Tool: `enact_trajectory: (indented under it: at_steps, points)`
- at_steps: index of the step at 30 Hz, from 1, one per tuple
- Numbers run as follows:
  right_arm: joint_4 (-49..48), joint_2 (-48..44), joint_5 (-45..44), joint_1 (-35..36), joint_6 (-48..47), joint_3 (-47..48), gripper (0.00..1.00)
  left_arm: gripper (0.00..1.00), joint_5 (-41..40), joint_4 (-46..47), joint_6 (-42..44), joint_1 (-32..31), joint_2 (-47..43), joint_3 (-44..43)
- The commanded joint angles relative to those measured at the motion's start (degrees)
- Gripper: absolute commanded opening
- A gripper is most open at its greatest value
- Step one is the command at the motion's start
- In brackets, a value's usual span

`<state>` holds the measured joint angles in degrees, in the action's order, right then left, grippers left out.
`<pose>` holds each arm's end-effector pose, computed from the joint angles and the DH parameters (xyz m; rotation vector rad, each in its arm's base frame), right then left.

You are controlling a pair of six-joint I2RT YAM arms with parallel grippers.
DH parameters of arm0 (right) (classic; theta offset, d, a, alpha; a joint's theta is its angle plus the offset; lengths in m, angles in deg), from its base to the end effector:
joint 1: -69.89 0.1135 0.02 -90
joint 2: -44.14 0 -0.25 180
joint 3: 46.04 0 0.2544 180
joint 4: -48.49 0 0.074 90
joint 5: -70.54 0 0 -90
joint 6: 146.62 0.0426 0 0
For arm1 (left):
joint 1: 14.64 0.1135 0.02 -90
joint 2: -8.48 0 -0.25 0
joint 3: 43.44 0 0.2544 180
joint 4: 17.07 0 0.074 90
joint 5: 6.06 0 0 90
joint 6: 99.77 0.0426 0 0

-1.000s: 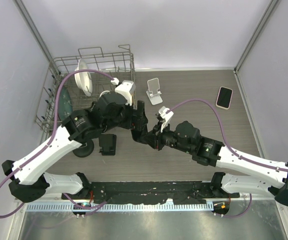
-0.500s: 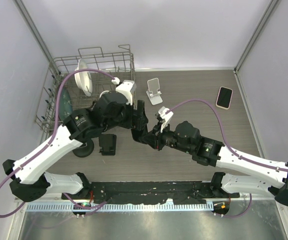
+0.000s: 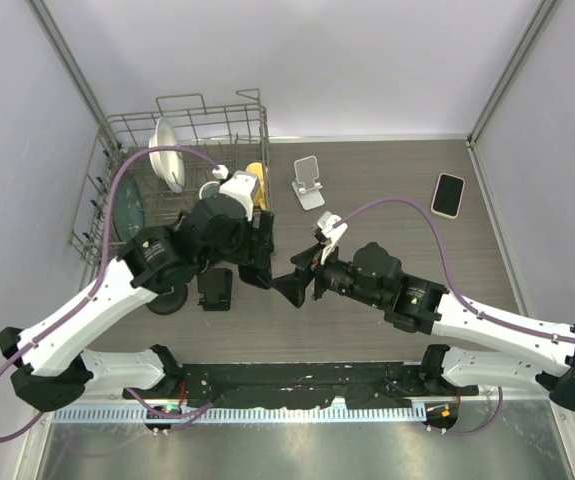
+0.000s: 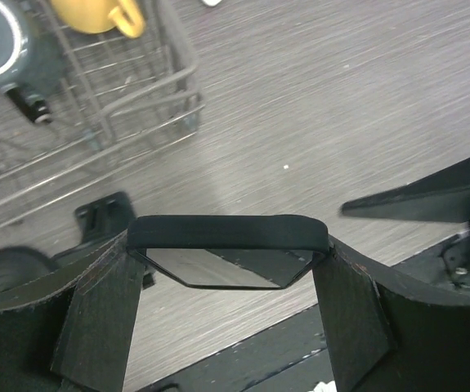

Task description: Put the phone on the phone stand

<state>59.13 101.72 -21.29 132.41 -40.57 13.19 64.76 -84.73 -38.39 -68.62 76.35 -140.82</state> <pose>0.1191 0.2260 0.3136 -0.6991 1.6917 0.9674 0.1507 -0.1835 0.3998 0.3094 2.2058 -0.4305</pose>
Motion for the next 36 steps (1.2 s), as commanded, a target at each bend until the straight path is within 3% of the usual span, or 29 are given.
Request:
enact_trajectory:
  at_steps: [1, 10, 17, 28, 36]
  points:
    - [-4.9, -3.1, -4.9, 0.2, 0.1, -0.2, 0.80, 0.00, -8.6, 0.4, 1.8, 0.2, -7.2, 3.0]
    - [-3.1, -2.6, -7.5, 0.2, 0.6, -0.2, 0.81, 0.00, -19.0, 0.9, 2.1, 1.3, -11.0, 14.5]
    - [-2.4, -2.7, -7.7, 0.2, 0.9, -0.1, 0.81, 0.00, -12.8, 6.0, 1.4, 9.8, -10.1, 20.2]
    - [-2.0, -1.7, -8.2, 0.2, 0.6, 0.0, 0.81, 0.00, -9.0, 8.8, -3.5, 15.7, -9.3, 24.6]
    - [-2.0, -0.8, -8.1, 0.2, 0.6, 0.2, 0.81, 0.00, -10.5, 8.0, -3.9, 16.4, -8.8, 25.7]
